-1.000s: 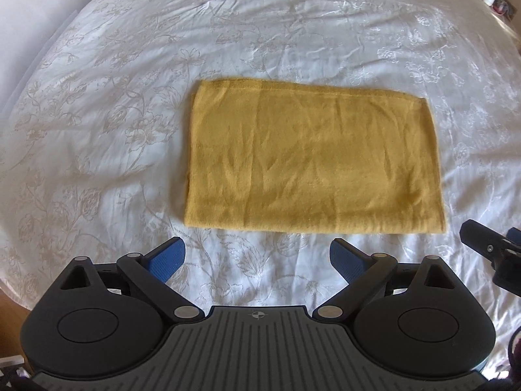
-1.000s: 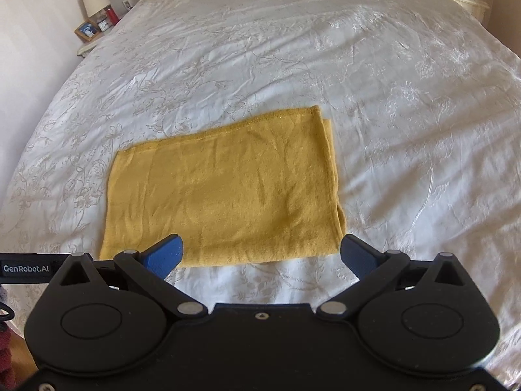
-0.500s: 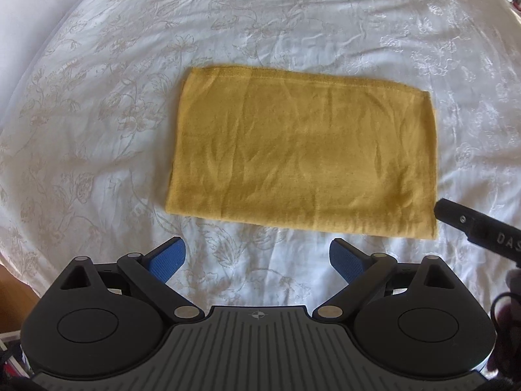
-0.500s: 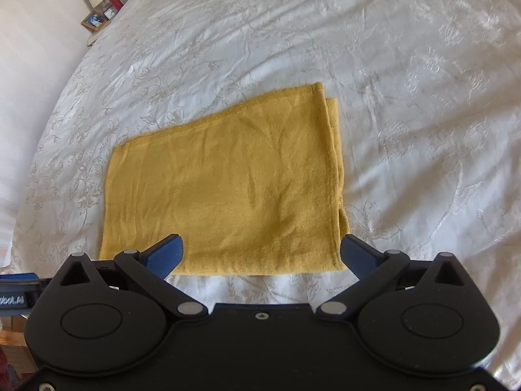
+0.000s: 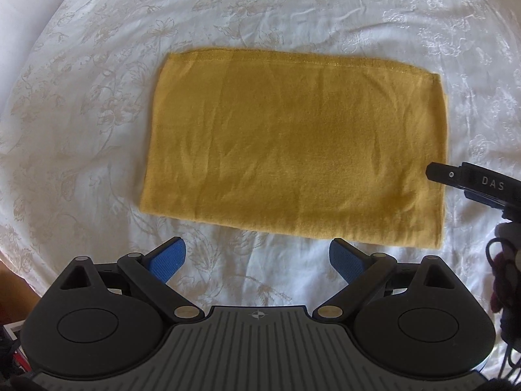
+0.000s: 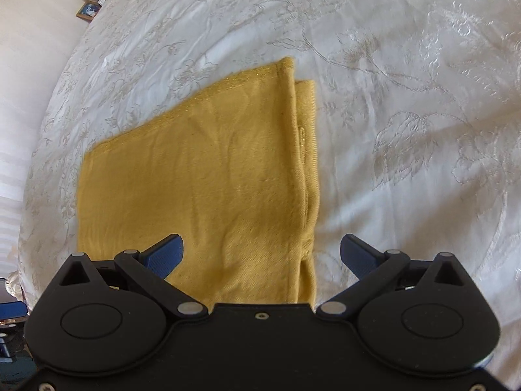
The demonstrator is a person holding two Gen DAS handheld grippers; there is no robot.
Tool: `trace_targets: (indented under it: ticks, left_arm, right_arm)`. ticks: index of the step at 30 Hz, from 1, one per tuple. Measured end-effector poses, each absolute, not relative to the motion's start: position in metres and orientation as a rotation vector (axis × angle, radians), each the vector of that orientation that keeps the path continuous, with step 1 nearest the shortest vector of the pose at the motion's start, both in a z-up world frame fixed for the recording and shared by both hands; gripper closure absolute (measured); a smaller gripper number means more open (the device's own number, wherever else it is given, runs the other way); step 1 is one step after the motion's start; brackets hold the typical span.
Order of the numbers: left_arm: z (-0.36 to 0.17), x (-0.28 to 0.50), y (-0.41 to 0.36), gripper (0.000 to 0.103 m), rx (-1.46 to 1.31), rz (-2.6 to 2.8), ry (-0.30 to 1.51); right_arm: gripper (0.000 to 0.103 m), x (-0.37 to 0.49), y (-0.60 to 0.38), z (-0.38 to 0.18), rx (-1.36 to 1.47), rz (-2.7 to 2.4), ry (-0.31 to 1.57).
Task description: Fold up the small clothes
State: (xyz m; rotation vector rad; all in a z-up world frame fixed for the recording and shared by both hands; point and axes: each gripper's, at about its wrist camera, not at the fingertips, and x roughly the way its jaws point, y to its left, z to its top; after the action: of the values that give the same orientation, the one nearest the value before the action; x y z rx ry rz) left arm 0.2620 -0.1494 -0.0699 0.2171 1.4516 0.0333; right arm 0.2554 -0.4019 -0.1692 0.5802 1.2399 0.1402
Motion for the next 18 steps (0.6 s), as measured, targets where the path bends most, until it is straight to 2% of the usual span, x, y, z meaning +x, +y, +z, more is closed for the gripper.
trace_targets:
  ticks: [6, 11, 14, 18]
  left_arm:
    - [-0.084, 0.276, -0.143, 0.007, 0.211, 0.022, 1.424]
    - [-0.102, 0.293, -0.130, 0.008, 0.235, 0.031, 1.368]
    - [-0.115, 0.308, -0.125, 0.015, 0.228, 0.019, 1.337]
    - [-0.132, 0.330, -0.121, 0.016, 0.189, 0.011, 1.292]
  right_arm:
    - [0.001, 0.256, -0.407, -0.203, 0.702, 0.184, 1.230]
    - [0.000, 0.265, -0.400, -0.208, 0.658, 0.173, 1.218]
    - [0.000, 0.276, -0.395, -0.205, 0.634, 0.184, 1.209]
    - [0.000, 0.289, -0.394, -0.208, 0.641, 0.231, 1.182]
